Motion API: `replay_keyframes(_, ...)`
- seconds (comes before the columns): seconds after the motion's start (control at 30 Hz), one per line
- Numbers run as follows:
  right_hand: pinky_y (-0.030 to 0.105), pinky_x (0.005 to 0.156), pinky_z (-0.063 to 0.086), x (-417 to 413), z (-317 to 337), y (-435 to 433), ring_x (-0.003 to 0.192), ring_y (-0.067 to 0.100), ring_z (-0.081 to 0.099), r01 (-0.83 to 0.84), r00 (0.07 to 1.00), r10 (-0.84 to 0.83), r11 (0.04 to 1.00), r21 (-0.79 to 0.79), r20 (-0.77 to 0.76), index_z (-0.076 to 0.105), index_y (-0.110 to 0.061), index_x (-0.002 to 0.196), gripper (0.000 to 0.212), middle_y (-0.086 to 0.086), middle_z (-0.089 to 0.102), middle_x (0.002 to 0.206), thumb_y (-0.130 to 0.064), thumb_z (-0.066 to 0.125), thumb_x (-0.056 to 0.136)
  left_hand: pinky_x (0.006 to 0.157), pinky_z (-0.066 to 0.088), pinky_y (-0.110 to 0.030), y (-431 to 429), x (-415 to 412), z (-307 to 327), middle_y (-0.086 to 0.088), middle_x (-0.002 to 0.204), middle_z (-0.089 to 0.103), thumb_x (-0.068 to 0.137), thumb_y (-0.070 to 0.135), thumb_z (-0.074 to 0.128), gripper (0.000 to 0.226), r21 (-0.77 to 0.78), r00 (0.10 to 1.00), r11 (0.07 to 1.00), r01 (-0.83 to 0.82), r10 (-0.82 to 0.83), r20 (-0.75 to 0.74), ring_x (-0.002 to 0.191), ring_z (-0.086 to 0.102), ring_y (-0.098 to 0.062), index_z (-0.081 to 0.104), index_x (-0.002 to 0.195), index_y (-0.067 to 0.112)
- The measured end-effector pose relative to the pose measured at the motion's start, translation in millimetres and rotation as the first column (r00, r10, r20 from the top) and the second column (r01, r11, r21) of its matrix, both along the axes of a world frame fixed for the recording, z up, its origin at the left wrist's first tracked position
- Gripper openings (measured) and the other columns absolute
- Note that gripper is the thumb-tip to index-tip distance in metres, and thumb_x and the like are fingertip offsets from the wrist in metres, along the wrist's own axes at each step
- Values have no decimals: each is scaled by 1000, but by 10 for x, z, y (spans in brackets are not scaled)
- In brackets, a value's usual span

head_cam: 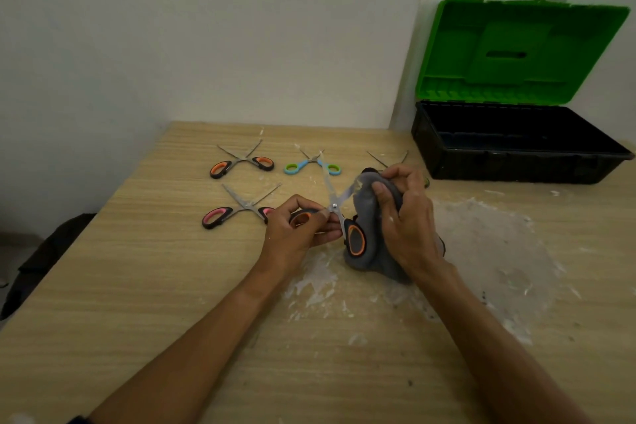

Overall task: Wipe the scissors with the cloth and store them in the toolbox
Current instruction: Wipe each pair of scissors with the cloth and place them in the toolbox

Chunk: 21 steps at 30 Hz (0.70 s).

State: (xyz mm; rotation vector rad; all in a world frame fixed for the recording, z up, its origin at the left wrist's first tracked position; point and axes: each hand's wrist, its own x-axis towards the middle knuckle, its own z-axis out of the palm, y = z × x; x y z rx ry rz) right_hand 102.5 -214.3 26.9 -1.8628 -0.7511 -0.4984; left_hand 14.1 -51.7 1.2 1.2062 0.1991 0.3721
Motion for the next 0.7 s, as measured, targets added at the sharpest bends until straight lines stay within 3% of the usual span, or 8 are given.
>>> replay_keyframes(0.17, 38, 84, 50, -28, -41, -1, 97, 21, 57, 121, 967, -87, 984, -133, 238, 63, -3, 106, 14, 10, 62, 104, -11, 62, 94, 69, 63, -30, -23, -10, 13, -18, 79, 76, 94, -3, 64, 1, 10, 1000, 1000, 16, -16, 17, 76, 76, -26, 63, 94, -3)
replay_keyframes(0.3, 33, 87, 49, -69, -22, -13, 103, 22, 56, 159, 963, -97, 958, -240, 252, 66, -6, 112, 35, 11, 60, 113, -33, 66, 90, 71, 63, -32, 18, -14, 8, -20, 83, 76, 94, 0, 65, 3, 35, 1000, 999, -5, 4, 13, 80, 76, -29, 65, 91, 0)
replay_keyframes(0.47, 42, 84, 52, -103, -41, 2, 99, 28, 60, 129, 958, -31, 935, -332, 286, 67, 1, 112, 25, 16, 62, 111, -12, 68, 90, 71, 62, -31, 79, -4, -7, -21, 83, 76, 94, 1, 67, 4, 48, 1000, 998, -31, 31, 6, 81, 77, -29, 65, 91, -1)
replay_keyframes(0.6, 36, 85, 50, -35, 20, -73, 96, 24, 59, 172, 953, -100, 956, -239, 287, 66, 0, 108, 19, 13, 62, 106, -8, 66, 91, 71, 63, -32, 98, 9, -4, -23, 89, 77, 95, 2, 65, 5, 29, 998, 998, -61, 61, -6, 85, 77, -32, 64, 94, -3)
replay_keyframes(0.7, 19, 90, 45, 10, 73, -91, 99, 17, 58, 186, 945, -150, 977, -101, 290, 63, -2, 116, 26, 11, 62, 109, -5, 66, 91, 70, 62, -31, 81, 17, 12, -21, 87, 77, 95, 1, 65, 4, 30, 999, 998, -51, 51, -12, 83, 77, -30, 64, 93, -2)
